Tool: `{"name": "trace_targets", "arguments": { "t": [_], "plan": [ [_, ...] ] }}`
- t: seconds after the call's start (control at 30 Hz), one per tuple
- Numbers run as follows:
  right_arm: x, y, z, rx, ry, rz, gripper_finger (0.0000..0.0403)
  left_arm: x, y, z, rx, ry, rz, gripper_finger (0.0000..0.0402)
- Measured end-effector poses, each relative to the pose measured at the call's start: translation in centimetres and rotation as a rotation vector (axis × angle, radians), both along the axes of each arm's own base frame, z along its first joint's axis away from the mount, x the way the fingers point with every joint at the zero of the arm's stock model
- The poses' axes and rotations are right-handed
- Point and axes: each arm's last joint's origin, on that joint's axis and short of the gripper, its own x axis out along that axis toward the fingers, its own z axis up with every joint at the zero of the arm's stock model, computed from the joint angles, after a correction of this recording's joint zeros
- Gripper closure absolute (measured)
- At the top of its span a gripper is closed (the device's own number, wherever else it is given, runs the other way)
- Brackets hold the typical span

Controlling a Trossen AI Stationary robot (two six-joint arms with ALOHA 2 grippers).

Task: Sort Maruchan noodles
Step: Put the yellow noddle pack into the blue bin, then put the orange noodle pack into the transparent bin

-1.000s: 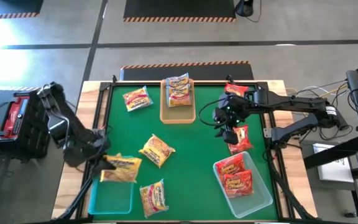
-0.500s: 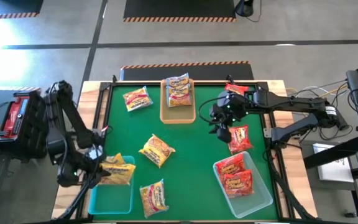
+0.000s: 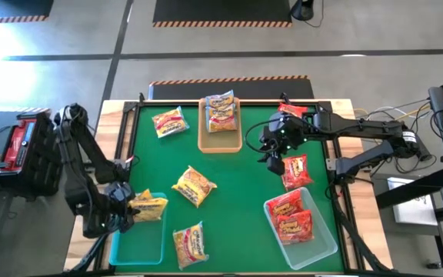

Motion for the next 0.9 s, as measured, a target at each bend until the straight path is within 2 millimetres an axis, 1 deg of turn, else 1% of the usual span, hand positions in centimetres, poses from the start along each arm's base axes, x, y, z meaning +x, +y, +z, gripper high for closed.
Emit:
{"name": "trace_targets", "arguments": {
  "t": [0.07,0.23,0.37,0.57,0.7,0.8,0.9],
  "plan": [
    [0.0,0.0,0.0,0.000,0.000,0.000,0.0225,-0.1,-0.1,-0.4,-0.009,0.063,0.018,0.0317],
    [0.0,0.0,0.0,-0.007,-0.001,0.008,0.0225,-0.8,0.2,-1.6,-0.027,0.281,0.089,0.0291],
    [0.0,0.0,0.0,-0.009,-0.002,0.010,0.0225,-0.9,0.3,-1.5,-0.023,0.308,0.112,0.0267],
    [0.0,0.0,0.0,-0.020,0.001,-0.001,0.0225,-0.8,-0.1,0.5,-0.079,0.293,0.101,0.0239],
    [0.0,-0.1,-0.1,-0.026,0.003,-0.006,0.0225,-0.8,0.2,2.1,-0.040,0.274,0.109,0.0228],
    [0.0,-0.2,-0.1,-0.073,0.019,-0.051,0.0225,-0.7,0.7,3.3,0.017,0.198,0.129,0.0226],
    [-0.4,-0.6,-0.4,-0.122,0.075,-0.148,0.0225,-0.4,1.2,4.6,0.076,0.052,0.160,0.0226]
  ]
}}
